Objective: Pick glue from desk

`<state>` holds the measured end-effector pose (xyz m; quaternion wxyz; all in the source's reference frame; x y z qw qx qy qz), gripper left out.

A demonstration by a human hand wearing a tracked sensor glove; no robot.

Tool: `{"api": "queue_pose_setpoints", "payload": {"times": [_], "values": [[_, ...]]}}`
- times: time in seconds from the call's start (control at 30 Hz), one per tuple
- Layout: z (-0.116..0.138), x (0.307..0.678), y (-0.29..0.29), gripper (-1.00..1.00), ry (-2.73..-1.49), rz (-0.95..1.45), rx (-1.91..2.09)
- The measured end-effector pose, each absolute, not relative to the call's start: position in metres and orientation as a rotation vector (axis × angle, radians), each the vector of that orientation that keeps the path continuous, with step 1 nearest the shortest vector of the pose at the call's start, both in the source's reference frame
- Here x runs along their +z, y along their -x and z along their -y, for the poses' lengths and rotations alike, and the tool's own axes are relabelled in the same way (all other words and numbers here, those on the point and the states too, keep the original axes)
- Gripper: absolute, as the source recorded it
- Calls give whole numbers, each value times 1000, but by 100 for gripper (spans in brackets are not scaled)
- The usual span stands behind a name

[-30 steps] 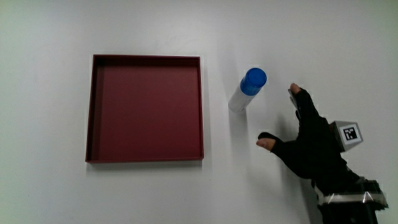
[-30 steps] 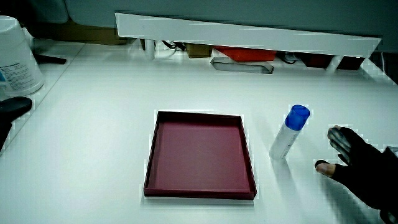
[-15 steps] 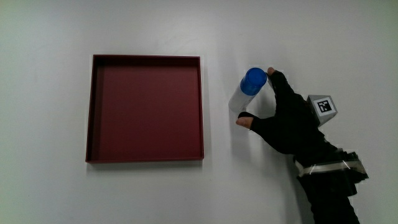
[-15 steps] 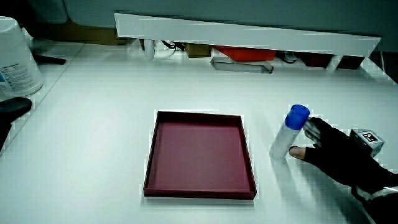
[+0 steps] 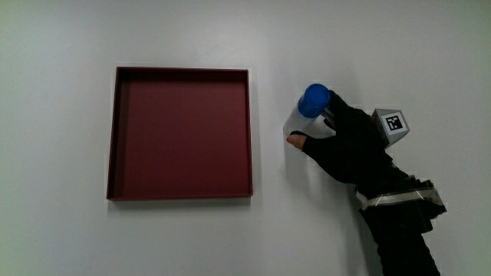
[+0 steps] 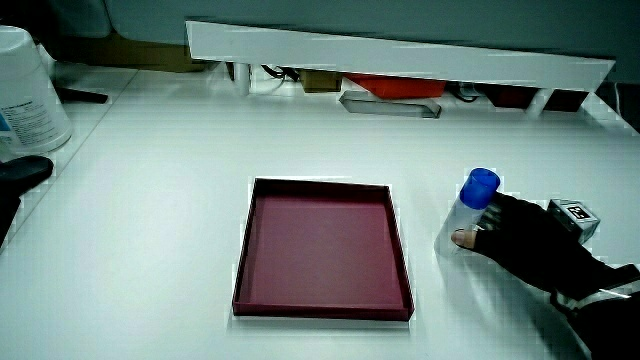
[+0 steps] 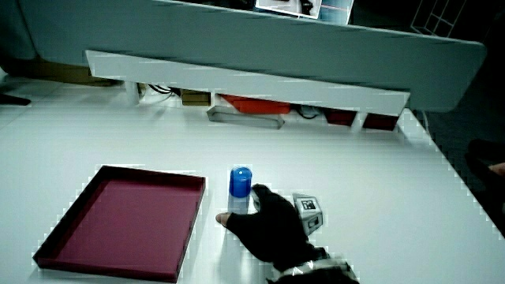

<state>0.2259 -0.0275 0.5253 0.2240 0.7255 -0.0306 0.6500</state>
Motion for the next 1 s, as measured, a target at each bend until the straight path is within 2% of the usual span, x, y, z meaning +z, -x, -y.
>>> {"api": "queue_pose_setpoints", "payload": {"times": [0.23, 0.5, 0.77, 1.0], "values": [[29, 526, -226, 58, -2016, 67, 1842], [27, 528, -229, 100, -2099, 53, 1852], [25, 526, -229, 100, -2150, 58, 1848], [37, 513, -224, 100, -2181, 126, 1841]]}}
